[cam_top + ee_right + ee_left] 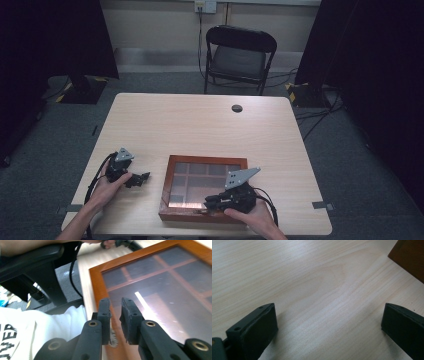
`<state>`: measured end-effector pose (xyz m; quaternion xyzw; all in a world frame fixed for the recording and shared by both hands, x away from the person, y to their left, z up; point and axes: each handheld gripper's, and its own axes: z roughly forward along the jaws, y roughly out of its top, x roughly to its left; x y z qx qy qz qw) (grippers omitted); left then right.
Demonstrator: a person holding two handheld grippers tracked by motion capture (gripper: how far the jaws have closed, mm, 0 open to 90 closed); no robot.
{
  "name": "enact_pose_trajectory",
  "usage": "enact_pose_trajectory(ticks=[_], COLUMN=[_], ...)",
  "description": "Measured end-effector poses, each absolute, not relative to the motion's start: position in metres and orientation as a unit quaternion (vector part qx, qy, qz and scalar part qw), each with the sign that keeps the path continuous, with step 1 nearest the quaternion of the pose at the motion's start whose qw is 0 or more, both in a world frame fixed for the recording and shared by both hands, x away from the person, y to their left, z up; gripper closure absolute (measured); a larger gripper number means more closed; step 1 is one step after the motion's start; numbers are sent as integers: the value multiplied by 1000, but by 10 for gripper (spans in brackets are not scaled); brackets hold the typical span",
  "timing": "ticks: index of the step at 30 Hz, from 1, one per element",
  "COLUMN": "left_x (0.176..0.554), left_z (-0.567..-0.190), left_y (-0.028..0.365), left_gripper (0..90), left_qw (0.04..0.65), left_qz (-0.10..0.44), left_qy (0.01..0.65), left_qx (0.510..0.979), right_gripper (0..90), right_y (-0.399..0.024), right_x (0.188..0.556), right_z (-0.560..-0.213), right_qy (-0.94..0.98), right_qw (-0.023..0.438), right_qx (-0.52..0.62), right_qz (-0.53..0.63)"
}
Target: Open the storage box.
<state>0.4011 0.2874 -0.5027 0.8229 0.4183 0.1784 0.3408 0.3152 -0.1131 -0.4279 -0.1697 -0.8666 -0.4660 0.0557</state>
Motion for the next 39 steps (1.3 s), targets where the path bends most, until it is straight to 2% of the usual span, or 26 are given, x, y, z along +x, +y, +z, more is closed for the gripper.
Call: enact_pose_trajectory(ticks=[13,25,29,33,39], left_x=[401,400,399,397,395], left_z=[-503,-502,-501,-498,-497], left_y=[288,288,288,289,288], left_gripper=[0,10,41,150,157], left_qw=[341,341,343,345,348], left_qz=[175,177,173,177,164], left_qy=[417,415,417,410,409], left_qx=[824,825,824,825,827], right_gripper=[813,823,825,825,826], right_y=[-105,-107,-108,-108,-109], right_x=[312,313,313,314,313], right_z=[-442,-441,-441,-440,-437], right_qy=[-884,-887,-888,-889,-892], right_qw=[66,63,56,59,55], right_qx=[-153,-145,-143,-142,-139], right_qz=[-437,-433,-433,-432,-427])
